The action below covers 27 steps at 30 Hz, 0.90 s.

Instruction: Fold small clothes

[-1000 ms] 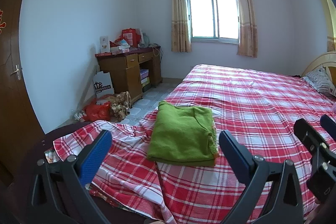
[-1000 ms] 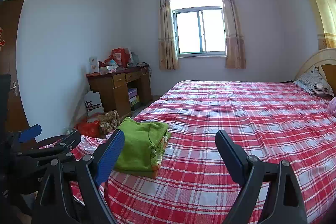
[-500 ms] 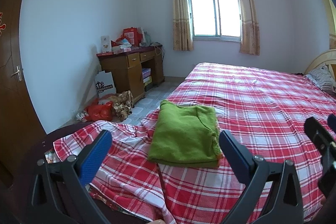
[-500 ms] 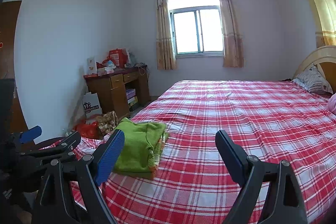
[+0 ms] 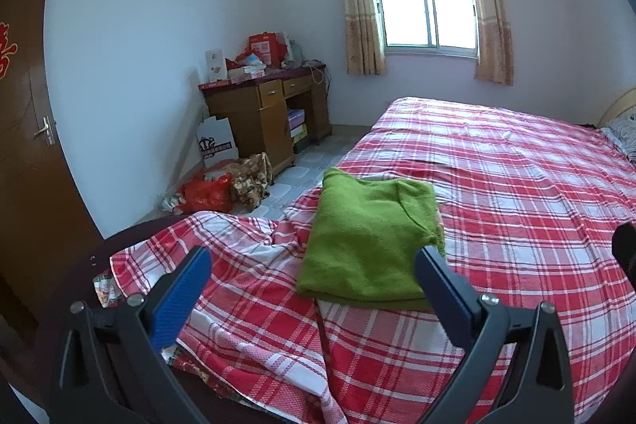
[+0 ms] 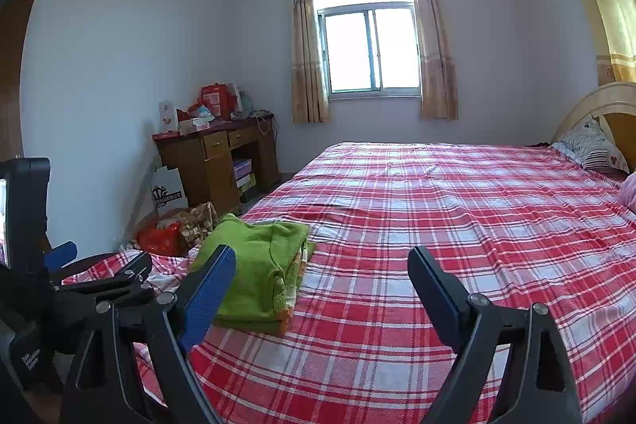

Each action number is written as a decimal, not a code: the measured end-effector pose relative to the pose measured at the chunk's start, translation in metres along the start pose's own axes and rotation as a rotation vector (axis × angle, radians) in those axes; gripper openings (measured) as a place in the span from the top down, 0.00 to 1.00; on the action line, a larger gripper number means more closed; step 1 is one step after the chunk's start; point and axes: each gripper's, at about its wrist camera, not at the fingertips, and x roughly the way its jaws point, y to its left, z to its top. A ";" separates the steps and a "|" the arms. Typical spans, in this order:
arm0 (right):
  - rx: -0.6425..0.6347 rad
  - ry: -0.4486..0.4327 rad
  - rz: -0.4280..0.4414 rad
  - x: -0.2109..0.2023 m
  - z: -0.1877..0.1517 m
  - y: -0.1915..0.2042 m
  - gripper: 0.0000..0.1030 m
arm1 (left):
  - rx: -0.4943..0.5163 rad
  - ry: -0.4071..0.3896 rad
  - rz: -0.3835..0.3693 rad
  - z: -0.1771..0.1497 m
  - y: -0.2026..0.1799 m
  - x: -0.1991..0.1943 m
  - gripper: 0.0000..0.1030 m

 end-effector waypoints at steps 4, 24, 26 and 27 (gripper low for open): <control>0.001 0.007 -0.001 0.002 -0.002 -0.001 0.14 | -0.010 0.000 -0.011 0.000 0.002 0.001 0.00; 0.025 0.025 0.001 0.005 -0.004 -0.005 0.14 | 0.007 -0.002 -0.039 0.001 -0.002 0.001 0.00; 0.027 0.026 0.002 0.005 -0.004 -0.005 0.14 | 0.006 0.000 -0.036 0.001 -0.002 0.001 0.00; 0.026 0.025 0.002 0.005 -0.004 -0.006 0.14 | 0.008 -0.002 -0.032 0.001 -0.003 0.001 0.00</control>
